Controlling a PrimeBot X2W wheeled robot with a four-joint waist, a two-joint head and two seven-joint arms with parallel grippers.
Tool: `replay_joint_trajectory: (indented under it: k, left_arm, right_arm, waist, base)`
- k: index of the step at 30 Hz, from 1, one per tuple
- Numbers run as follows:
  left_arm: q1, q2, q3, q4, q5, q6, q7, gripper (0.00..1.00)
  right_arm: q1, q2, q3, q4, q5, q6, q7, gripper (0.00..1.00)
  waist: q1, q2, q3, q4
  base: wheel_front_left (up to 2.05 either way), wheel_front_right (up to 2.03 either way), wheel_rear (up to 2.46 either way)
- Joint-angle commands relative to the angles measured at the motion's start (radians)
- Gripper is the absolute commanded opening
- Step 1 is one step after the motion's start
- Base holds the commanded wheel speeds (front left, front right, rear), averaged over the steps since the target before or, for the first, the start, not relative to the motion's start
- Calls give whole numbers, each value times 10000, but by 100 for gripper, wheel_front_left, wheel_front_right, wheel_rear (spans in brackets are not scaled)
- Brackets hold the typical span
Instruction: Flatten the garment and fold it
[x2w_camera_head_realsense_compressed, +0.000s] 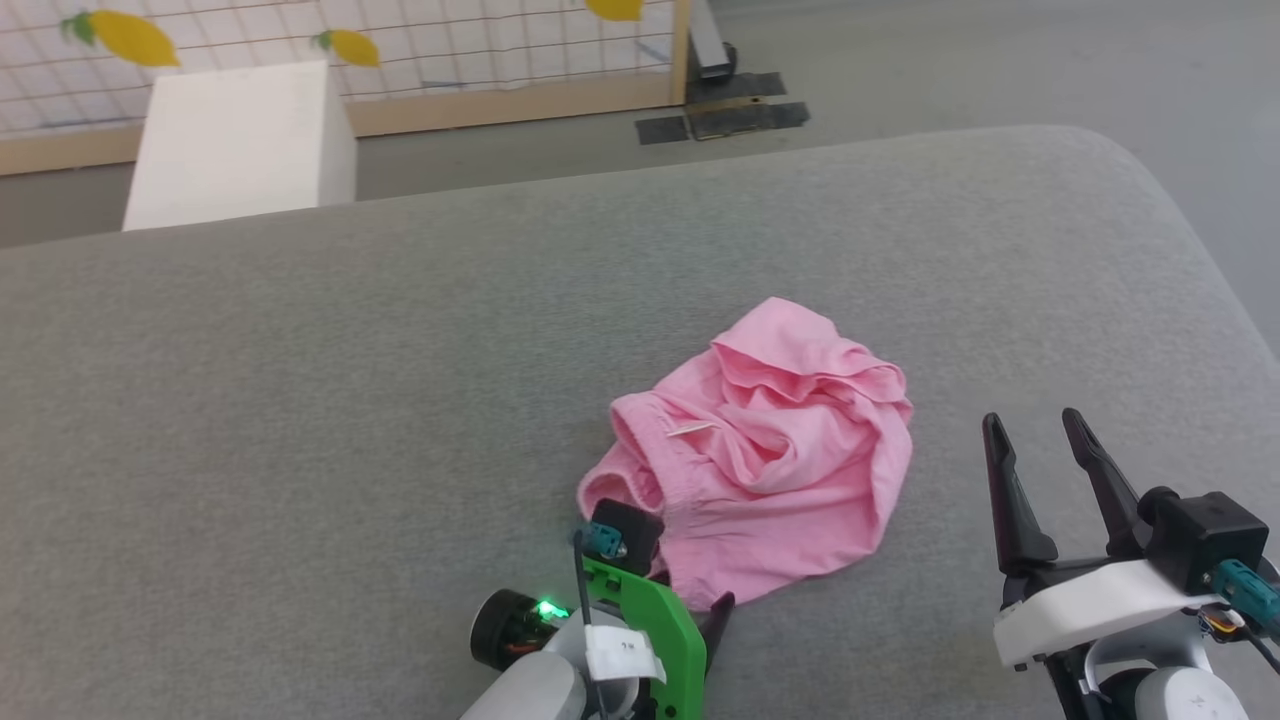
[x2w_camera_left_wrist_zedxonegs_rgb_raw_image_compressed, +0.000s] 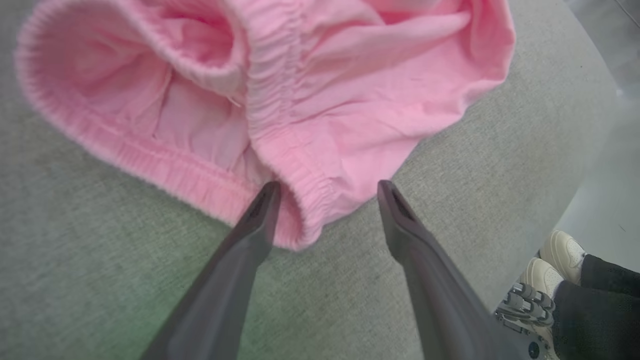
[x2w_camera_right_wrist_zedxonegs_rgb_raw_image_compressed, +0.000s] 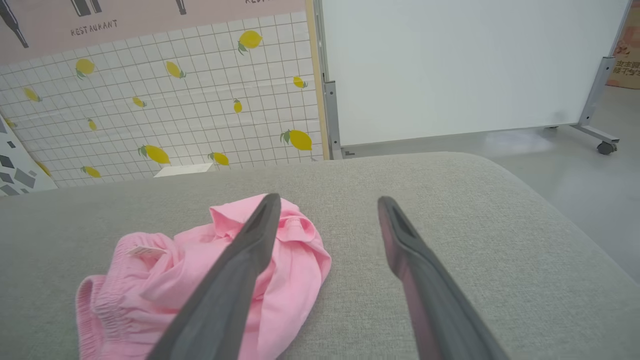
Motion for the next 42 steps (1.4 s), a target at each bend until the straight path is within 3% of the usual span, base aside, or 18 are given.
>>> replay_joint_trajectory:
  k: [1, 2, 3, 7, 12, 21, 23, 27, 33, 42]
  left_arm:
    - [-133, 107, -60, -36, 16, -19, 160, 100]
    - [-150, 149, -104, -109, 19, -78, 203, 21]
    - [-165, 175, -140, -185, 23, -147, 190, 0]
    - [-437, 176, -206, -674, -19, -531, -210, 0]
    - [-1523, 64, -72, -1368, 45, -864, -1565, 0]
    - [-3849, -94, 447, -2345, -547, -917, -3977, 0]
    - [-4115, -99, 578, -2492, -878, -708, -4260, 0]
    - [-4027, 50, 1065, -2245, -996, 109, -4318, 0]
    - [-2445, 1334, 2176, -1156, -1173, 1471, -3973, 0]
    - [-1253, 2443, 3325, 180, -1612, 2484, -3735, 0]
  right_arm:
    - [-62, -5, -1, 61, 85, -17, -88, 100]
    - [-74, -5, -6, 96, 134, -17, -110, 100]
    - [-88, -5, -7, 129, 162, -17, -131, 100]
    - [-161, -5, -35, 240, 253, -17, -199, 100]
    - [-293, -5, -113, 308, 333, -17, -264, 100]
    - [-318, -5, -146, 345, 352, -17, -269, 100]
    - [-318, -5, -123, 335, 354, -17, -259, 100]
    - [-329, -5, -74, 304, 382, -17, -235, 100]
    - [-336, -5, -6, 286, 439, -17, -239, 100]
    - [-475, -5, 39, 214, 410, -17, -141, 100]
  waist:
    - [0, -1, 30, -146]
    - [0, -1, 34, -155]
    - [0, -1, 39, -153]
    - [0, -1, 92, -36]
    - [0, -1, 126, 170]
    - [0, -1, 11, 419]
    - [0, -1, -7, 441]
    - [0, -1, 16, 478]
    - [0, -1, 138, 518]
    - [0, -1, 465, 728]
  base:
    - [0, 0, 0]
    - [0, 0, 0]
    - [0, 0, 0]
    - [0, 0, 0]
    - [0, 0, 0]
    - [0, 0, 0]
    - [0, 0, 0]
    - [0, 0, 0]
    - [0, 0, 0]
    - [0, 0, 0]
